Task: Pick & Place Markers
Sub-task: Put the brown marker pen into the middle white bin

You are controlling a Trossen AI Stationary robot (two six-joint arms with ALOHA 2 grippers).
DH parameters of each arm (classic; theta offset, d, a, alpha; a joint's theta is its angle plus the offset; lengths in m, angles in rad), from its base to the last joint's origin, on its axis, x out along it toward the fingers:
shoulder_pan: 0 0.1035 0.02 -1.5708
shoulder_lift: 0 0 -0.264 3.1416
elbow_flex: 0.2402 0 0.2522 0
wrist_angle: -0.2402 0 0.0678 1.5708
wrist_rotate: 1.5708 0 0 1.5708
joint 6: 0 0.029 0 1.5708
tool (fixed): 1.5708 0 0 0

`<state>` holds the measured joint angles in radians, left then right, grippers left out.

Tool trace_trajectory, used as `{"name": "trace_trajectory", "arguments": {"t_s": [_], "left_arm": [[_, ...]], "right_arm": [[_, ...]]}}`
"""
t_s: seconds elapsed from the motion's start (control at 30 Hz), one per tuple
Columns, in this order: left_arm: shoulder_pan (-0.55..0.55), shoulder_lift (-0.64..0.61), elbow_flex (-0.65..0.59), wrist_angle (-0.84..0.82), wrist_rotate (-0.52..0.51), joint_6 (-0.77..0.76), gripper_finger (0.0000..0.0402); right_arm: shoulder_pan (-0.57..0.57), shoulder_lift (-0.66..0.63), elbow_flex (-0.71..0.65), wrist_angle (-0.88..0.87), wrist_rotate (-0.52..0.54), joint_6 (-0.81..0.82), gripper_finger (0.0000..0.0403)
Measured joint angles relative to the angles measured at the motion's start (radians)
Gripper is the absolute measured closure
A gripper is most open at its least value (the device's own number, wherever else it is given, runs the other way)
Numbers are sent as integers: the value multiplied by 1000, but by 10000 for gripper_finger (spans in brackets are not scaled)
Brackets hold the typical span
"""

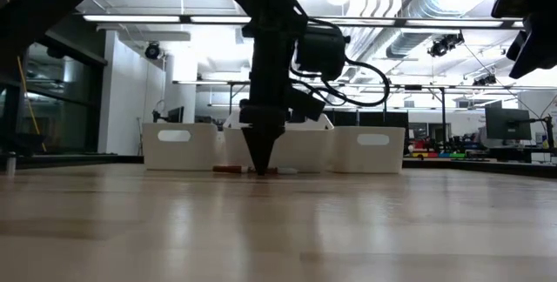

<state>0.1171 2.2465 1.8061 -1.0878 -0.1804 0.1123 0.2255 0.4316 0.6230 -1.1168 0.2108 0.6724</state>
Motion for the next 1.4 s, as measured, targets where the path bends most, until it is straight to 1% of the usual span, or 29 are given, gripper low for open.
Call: {"name": "trace_trajectory", "arguments": {"t_s": [0.1,0.27,0.47,0.6,0.7,0.77,0.87,1.0,1.4], "left_arm": [[1,0,0,0,-17,-3,199],[1,1,0,-3,-129,-60,199],[-24,1,0,-19,-187,-64,199],[-64,1,0,-17,-323,-56,199],[-88,1,0,7,-379,-28,199],[-95,1,0,25,-376,-14,199],[-92,1,0,44,-345,-28,199],[-76,1,0,44,-351,-80,199],[-74,1,0,74,-325,-95,199]], "right_arm": [[0,0,0,0,0,0,402],[0,0,0,0,-2,0,402],[0,0,0,0,-8,0,402],[0,0,0,0,-8,0,402],[0,0,0,0,-8,0,402],[0,0,0,0,-8,0,402],[0,0,0,0,-8,4,402],[0,0,0,0,-8,7,402],[0,0,0,0,-8,19,402]]}}
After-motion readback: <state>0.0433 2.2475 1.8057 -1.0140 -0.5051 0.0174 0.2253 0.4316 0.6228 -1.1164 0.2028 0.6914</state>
